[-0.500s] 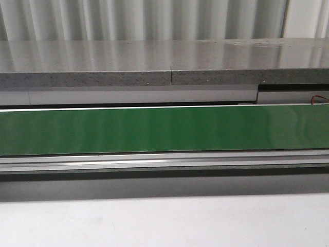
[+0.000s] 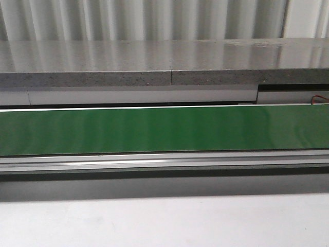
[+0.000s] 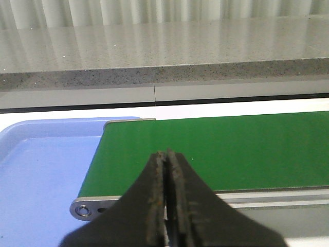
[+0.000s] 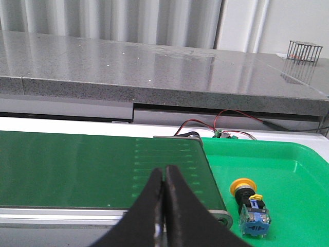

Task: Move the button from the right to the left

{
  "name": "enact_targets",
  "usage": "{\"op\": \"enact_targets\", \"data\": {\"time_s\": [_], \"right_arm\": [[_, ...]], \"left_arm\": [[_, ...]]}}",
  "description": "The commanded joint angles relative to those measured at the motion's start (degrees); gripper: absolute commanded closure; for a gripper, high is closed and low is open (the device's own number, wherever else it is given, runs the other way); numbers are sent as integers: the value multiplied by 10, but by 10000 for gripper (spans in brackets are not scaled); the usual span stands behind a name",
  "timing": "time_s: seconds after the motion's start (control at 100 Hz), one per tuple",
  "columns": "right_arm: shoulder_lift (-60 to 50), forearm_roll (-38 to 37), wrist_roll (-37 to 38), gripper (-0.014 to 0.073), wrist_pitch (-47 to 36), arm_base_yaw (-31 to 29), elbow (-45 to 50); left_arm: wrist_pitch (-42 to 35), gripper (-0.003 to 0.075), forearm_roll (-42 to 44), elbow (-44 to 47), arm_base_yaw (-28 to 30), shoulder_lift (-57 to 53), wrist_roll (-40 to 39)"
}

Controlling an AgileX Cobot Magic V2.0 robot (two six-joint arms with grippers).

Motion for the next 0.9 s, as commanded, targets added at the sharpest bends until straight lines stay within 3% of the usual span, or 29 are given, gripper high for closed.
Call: {"op": "enact_targets", "data": {"time_s": [0.0,0.42,0.89], "right_arm": [[-11,-7,-3,659,-39,-3,-12],[12,-93,-3,659,-19,-3,-98],[261,-96,-3,659,31,-3,-257]], "left_arm": [[-45,741,-1,23,-4,-19,-7],[-45,741,-1,23,-4,-19,-7],[-45,741,-1,23,-4,-19,-7]]}}
